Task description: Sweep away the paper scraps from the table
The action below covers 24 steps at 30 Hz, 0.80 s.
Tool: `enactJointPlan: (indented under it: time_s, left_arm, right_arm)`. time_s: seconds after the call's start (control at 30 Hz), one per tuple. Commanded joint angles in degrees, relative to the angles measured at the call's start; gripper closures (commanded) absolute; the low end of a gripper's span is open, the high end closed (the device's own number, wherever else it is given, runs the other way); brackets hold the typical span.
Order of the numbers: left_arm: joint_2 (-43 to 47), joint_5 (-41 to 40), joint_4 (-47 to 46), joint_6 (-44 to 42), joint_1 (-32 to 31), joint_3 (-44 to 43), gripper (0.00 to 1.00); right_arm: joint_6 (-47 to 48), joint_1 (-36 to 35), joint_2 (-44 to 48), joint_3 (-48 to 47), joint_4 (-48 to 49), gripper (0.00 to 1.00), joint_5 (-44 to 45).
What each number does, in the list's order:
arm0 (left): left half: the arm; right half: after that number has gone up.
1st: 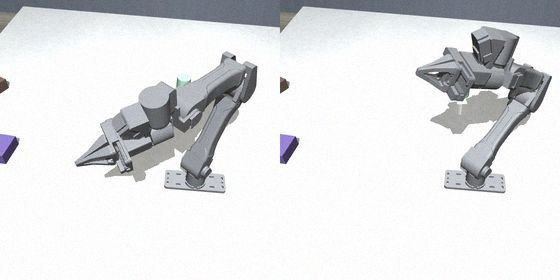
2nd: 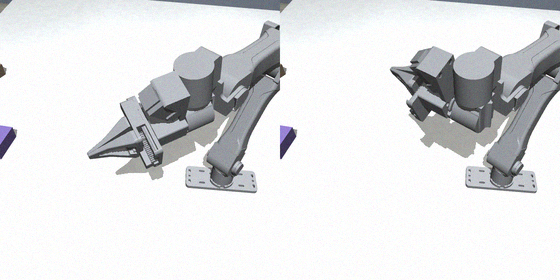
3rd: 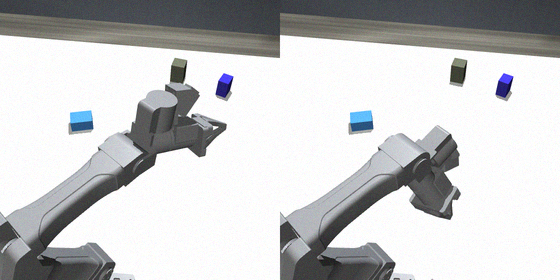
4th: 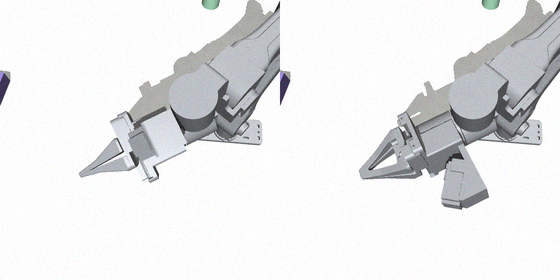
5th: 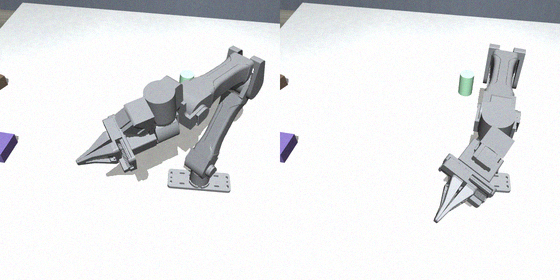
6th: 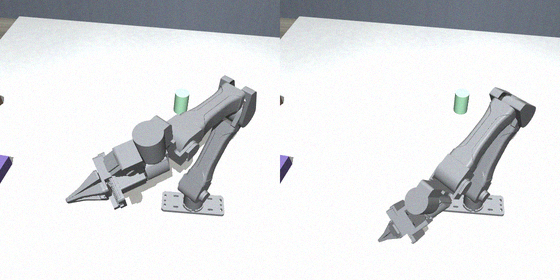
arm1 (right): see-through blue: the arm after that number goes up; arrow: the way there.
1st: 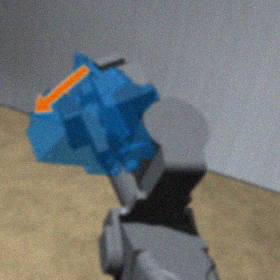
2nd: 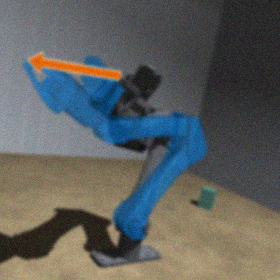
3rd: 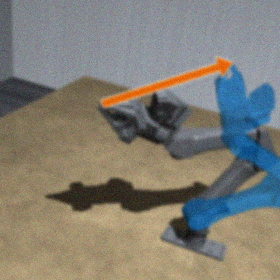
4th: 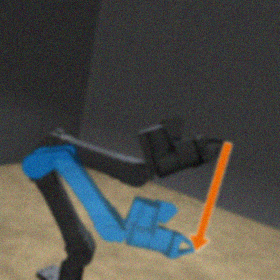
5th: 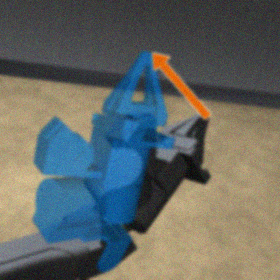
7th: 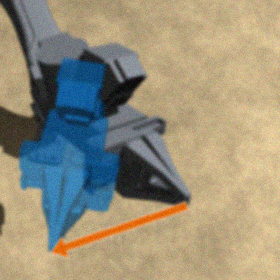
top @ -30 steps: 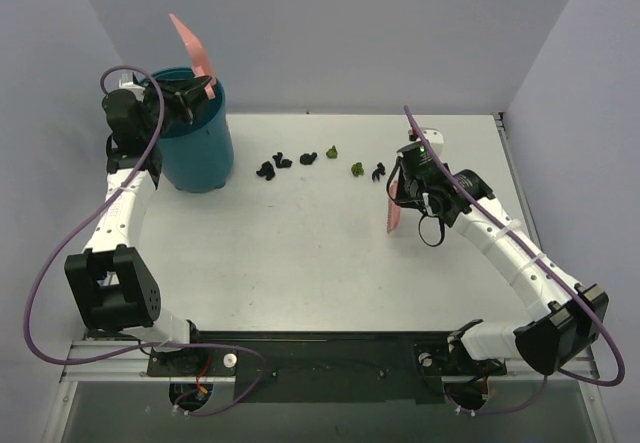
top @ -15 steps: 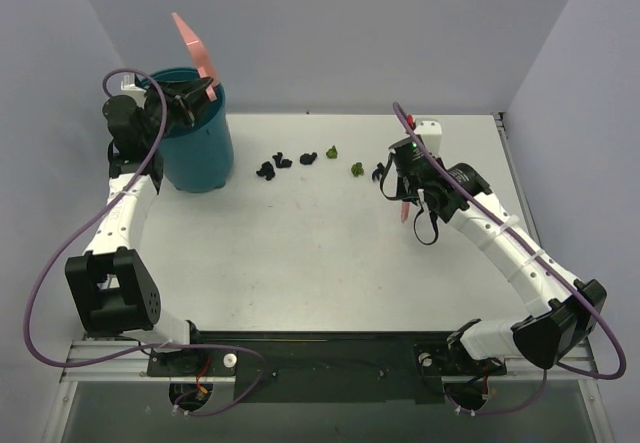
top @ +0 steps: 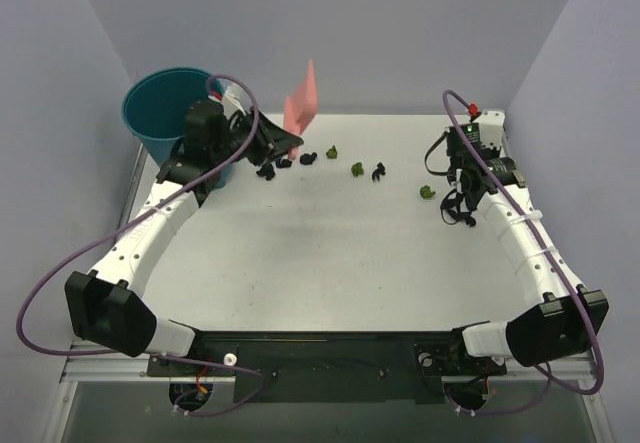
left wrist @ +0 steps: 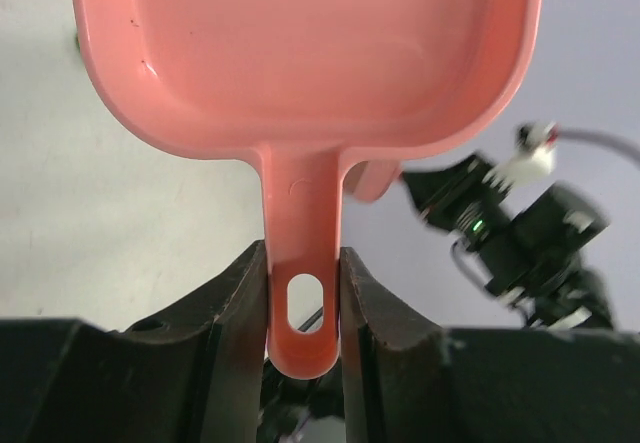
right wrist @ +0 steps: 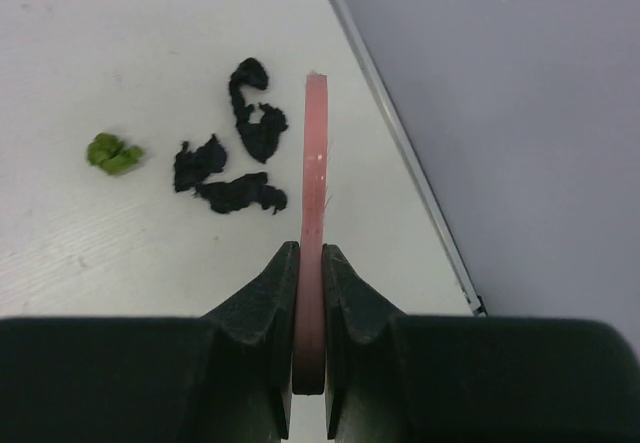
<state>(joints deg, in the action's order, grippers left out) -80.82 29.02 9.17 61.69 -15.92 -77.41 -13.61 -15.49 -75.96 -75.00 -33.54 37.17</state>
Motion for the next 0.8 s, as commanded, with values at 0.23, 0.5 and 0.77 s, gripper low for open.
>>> enactJointPlan:
  time_s: [0.23,0.5,0.77]
  left_arm:
    - [3.55,-14.51,24.75,-26.79,-16.59,3.4,1.0]
    - [7.6,-20.22,29.41,-33.65,-20.37,10.69,1.0]
    - [8.57,-23.83,32.75,-37.7,-20.55,12.63,1.0]
  right_arm:
    - [13.16,10.2,-14.37,-6.02,12.18,1.0,2.12]
    - [22.83,11.62,-26.15,-11.39,13.15,1.0,-1.47]
    - [24.77,9.43,-29.78,-12.46,9.19,1.0,-7.9]
